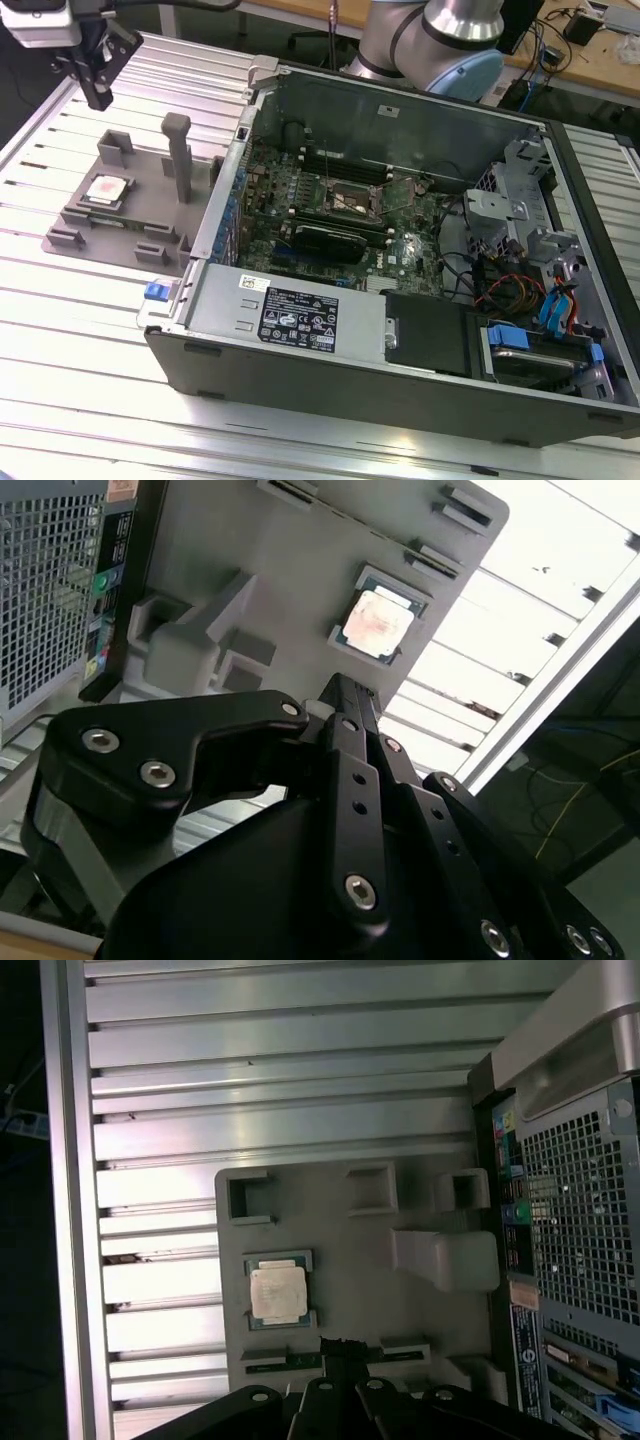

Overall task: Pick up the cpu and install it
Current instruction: 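Reach for the cpu, then pick up the cpu and move it towards the insertion slot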

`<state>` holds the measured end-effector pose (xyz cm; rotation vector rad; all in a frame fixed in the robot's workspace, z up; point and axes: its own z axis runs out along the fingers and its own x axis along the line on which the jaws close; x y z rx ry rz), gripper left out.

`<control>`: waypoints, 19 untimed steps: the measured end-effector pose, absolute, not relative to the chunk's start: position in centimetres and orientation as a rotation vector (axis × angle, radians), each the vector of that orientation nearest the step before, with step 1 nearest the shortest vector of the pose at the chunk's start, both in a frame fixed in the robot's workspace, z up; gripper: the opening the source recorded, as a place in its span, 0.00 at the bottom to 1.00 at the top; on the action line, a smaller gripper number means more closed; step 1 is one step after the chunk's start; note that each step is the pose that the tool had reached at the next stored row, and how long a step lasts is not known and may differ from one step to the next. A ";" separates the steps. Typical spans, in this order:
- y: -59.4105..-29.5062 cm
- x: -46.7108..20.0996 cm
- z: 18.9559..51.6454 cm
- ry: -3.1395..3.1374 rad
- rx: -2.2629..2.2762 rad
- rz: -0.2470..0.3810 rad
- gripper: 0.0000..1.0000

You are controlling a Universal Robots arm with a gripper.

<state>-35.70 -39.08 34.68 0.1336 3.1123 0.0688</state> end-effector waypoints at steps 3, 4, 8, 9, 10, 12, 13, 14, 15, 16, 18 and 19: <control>-39.3 -36.0 34.2 3.112 0.133 0.069 0.11; -39.3 -36.1 34.0 3.112 0.133 0.069 0.11; -39.5 -36.5 33.0 3.112 0.134 0.069 0.11; -39.6 -36.7 32.7 3.112 0.134 0.068 0.11; -39.6 -36.7 32.7 3.113 0.134 0.068 0.11; -39.6 -36.7 32.7 3.112 0.134 0.069 0.11; -39.6 -36.7 32.7 3.112 0.134 0.069 0.11; -39.6 -36.7 32.6 3.112 0.134 0.069 0.11; -39.6 -36.7 32.6 3.112 0.134 0.069 0.11; -39.6 -36.7 32.6 3.112 0.134 0.069 0.11; -39.6 -36.8 32.6 3.112 0.134 0.069 0.11; -39.6 -36.8 32.6 3.112 0.134 0.069 0.11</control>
